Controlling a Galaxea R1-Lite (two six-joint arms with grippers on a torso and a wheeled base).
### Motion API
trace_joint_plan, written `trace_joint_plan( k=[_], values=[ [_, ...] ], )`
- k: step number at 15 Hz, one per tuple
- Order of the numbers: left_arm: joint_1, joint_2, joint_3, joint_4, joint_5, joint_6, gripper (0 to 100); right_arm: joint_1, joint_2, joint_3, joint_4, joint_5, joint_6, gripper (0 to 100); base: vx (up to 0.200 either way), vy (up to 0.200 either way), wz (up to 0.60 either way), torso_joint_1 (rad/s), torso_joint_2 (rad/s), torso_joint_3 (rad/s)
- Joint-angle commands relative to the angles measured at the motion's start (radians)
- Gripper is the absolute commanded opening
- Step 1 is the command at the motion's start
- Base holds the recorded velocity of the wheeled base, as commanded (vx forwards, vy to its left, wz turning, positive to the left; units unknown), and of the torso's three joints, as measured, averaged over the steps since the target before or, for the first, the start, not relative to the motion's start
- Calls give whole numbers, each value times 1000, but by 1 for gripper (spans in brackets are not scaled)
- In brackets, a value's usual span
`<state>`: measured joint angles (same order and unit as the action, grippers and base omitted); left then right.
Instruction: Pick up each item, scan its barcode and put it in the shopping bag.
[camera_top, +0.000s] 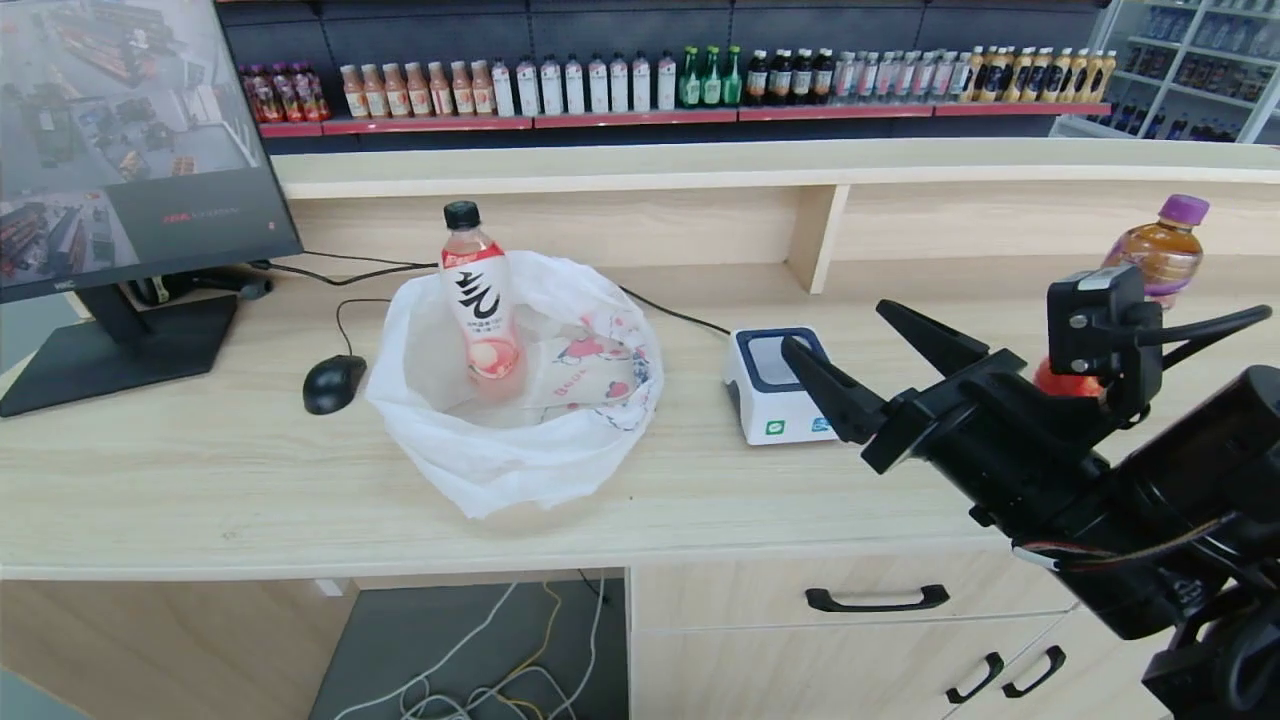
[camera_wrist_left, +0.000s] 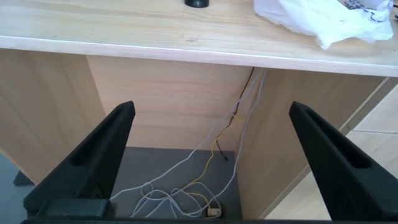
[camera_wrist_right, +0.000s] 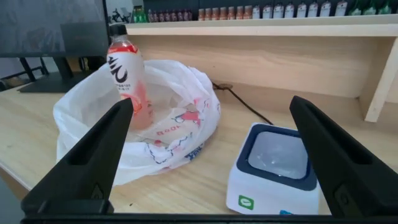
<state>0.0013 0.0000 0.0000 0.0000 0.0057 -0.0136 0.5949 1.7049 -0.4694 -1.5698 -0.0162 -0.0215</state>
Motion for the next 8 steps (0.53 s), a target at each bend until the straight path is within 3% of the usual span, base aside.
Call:
trace_joint_plan(
  k=[1,8],
  values=[
    [0,0,0,0,0,0,100,0,2,1,-1,1,0,100,0,-200,0,12,2,2],
    [0,0,0,0,0,-2,100,0,-5,11,-1,1,0,100,0,-200,0,1,3,5]
  ],
)
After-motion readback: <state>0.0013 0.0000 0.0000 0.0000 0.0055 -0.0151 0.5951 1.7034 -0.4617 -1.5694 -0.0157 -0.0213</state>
